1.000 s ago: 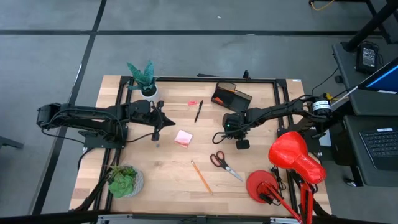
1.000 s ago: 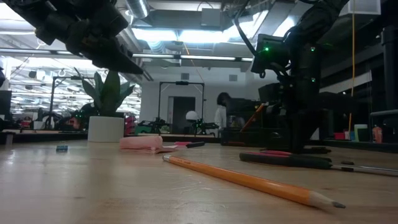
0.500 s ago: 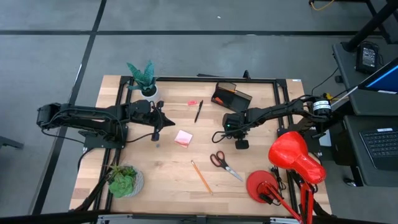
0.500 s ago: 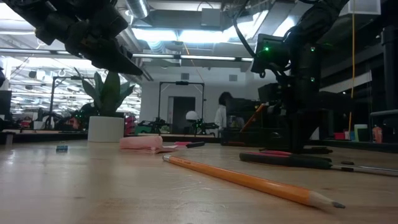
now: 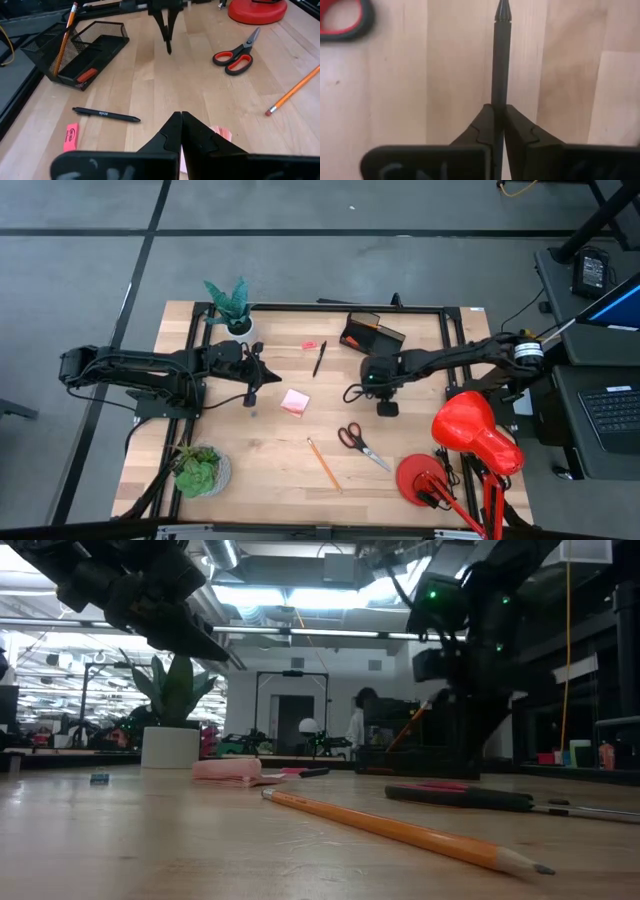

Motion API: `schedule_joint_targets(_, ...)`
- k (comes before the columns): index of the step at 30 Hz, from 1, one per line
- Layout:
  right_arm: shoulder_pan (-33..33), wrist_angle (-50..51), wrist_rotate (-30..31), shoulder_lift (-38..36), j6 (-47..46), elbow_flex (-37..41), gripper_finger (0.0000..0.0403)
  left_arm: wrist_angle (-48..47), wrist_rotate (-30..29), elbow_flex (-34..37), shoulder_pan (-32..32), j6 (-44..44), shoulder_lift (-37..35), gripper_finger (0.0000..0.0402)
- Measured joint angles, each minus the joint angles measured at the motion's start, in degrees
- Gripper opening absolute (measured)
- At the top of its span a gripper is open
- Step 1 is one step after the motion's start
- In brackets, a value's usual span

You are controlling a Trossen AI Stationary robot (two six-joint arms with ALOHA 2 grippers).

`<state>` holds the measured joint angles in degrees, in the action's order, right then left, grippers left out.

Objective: Pick and place office supplies into organizer
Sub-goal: Put the bottom black ballpen into the black desk organizer

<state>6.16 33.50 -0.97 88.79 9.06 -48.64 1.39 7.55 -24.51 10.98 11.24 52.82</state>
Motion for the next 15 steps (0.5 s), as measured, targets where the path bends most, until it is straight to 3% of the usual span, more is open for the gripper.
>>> schedule_joint_targets(15, -0.01, -6.27, -0.20, -9.36, -2.62, -0.01, 0.0021, -0.61, 0.02, 0.00, 0.00, 0.98, 0.00, 0.0001)
